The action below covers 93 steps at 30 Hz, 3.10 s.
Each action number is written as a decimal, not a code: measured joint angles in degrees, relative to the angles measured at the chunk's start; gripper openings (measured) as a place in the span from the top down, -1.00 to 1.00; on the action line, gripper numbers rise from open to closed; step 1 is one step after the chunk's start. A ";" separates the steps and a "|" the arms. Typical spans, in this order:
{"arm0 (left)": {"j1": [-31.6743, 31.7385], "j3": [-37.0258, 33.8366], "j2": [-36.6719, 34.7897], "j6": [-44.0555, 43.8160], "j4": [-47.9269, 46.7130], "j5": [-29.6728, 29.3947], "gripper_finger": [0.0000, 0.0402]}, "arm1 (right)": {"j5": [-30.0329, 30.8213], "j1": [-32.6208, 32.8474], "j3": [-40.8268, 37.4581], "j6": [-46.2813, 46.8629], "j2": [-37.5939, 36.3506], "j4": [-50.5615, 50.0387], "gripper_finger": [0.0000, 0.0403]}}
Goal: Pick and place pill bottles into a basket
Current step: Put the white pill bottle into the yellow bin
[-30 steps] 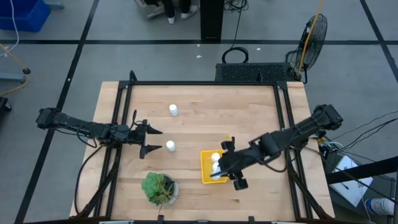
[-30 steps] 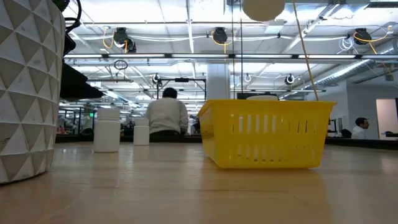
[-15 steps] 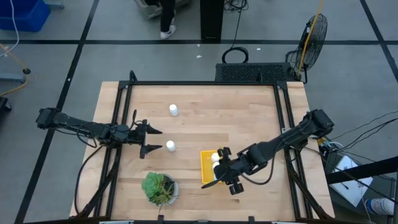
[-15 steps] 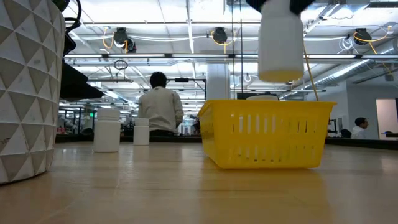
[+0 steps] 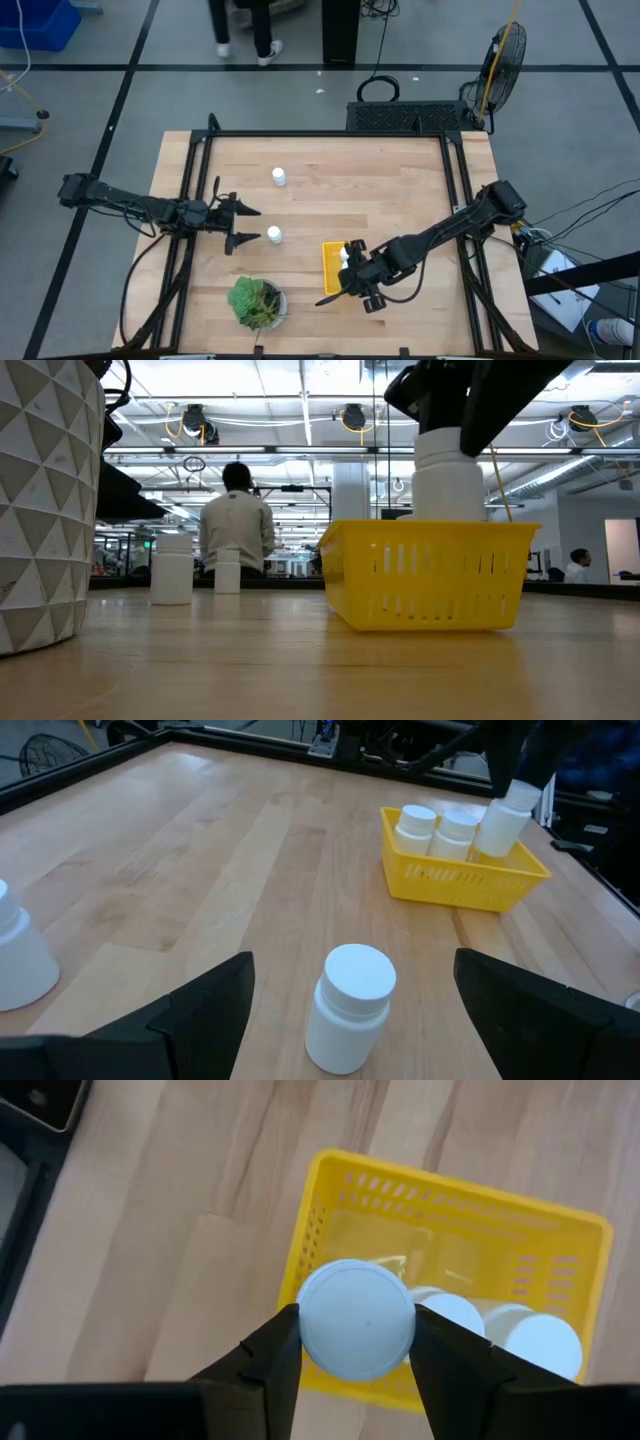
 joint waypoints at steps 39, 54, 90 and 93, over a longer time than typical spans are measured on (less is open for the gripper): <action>-0.05 0.00 0.27 -0.28 -0.70 1.19 -0.73 | 8.27 1.24 -8.24 4.38 -10.38 -0.30 -0.11; -0.05 0.00 0.27 -0.82 -1.67 1.26 -0.73 | 13.25 1.08 -39.03 7.06 -36.47 20.96 0.01; -0.04 0.00 0.27 -1.31 -1.53 -0.12 -0.73 | -4.65 1.42 -65.16 -8.53 -83.68 30.83 0.05; -0.05 0.00 0.27 -1.31 -1.52 -0.14 -0.73 | -4.59 1.42 -67.06 -8.38 -86.55 31.40 0.05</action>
